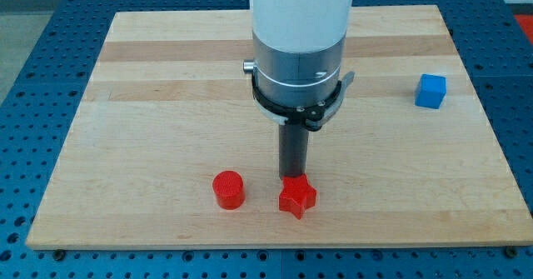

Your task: Move your arm away from red star

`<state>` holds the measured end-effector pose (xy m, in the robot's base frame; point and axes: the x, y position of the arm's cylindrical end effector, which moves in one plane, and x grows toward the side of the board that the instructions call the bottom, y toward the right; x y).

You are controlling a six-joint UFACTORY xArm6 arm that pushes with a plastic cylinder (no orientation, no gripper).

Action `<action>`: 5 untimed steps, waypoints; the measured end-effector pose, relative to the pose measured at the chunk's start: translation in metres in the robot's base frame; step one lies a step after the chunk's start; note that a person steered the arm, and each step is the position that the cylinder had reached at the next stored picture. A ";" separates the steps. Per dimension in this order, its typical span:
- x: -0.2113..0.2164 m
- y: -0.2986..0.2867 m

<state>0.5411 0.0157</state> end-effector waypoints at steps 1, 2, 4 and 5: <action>-0.015 -0.001; -0.037 0.008; -0.091 0.047; -0.116 0.058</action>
<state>0.4249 0.0736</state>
